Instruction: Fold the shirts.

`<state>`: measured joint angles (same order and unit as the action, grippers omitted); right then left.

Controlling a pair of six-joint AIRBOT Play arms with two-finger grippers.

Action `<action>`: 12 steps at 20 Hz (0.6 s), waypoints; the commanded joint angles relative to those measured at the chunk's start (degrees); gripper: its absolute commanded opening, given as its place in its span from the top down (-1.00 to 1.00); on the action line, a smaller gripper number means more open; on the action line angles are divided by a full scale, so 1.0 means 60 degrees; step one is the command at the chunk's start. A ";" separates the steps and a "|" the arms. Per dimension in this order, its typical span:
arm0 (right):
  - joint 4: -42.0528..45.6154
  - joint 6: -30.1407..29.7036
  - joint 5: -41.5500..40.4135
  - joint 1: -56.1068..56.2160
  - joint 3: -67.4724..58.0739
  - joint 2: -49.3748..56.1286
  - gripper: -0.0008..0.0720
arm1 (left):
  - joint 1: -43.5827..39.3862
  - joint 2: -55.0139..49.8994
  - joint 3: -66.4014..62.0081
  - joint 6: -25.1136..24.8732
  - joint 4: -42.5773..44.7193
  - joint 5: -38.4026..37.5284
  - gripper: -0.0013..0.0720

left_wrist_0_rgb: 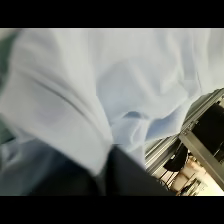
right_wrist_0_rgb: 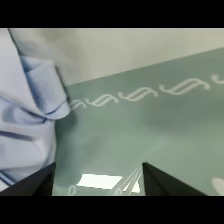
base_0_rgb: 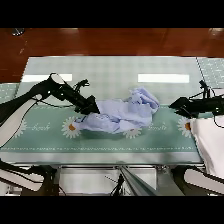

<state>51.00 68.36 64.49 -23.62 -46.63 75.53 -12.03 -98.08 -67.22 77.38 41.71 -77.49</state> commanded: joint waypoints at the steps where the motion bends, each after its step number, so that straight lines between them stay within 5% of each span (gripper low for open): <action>1: 0.0004 0.0000 -0.0863 0.0903 0.0022 0.0022 -0.73 | -0.0237 -0.0495 -0.0831 -0.0036 0.0346 -0.0641 0.90; 5: 0.0004 0.0433 -0.1457 0.1297 -0.0586 0.0178 -0.73 | -0.0018 -0.0284 -0.1461 -0.0036 0.0393 -0.0696 0.90; 12: -0.2109 -0.0022 -0.0463 0.1300 -0.1045 0.1617 -0.73 | 0.0080 -0.0266 -0.1719 -0.0029 0.0390 -0.0696 0.90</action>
<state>43.77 69.30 60.03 -16.03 -52.25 82.46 -11.66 -99.70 -77.01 77.19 43.99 -81.49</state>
